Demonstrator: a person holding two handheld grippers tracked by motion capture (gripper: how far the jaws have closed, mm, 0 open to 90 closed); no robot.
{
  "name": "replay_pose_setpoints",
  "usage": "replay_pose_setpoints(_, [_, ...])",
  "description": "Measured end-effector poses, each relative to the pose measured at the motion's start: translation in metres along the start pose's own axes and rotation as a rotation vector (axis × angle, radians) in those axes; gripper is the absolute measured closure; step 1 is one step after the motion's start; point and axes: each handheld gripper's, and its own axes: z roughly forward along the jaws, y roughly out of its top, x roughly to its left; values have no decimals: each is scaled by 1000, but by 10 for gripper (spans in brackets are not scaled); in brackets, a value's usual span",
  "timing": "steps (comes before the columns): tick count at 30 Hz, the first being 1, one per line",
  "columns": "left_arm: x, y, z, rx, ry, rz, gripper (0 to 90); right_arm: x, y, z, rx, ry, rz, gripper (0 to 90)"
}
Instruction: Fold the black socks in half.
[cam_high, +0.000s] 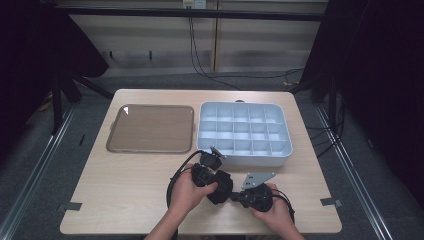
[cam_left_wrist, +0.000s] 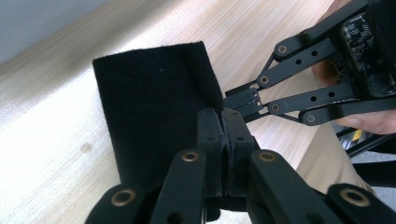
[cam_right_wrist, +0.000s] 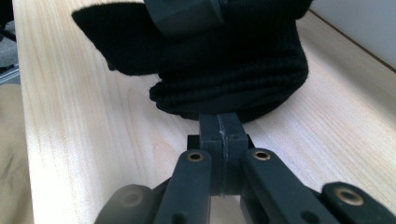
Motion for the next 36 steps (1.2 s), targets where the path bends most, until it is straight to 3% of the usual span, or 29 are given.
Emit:
replay_pose_setpoints(16, [-1, 2, 5, 1, 7, -1, 874, 0, 1, 0, 5, 0, -7, 900])
replay_pose_setpoints(36, [5, 1, 25, 27, 20, -20, 871, -1, -1, -2, 7, -6, 0, 900])
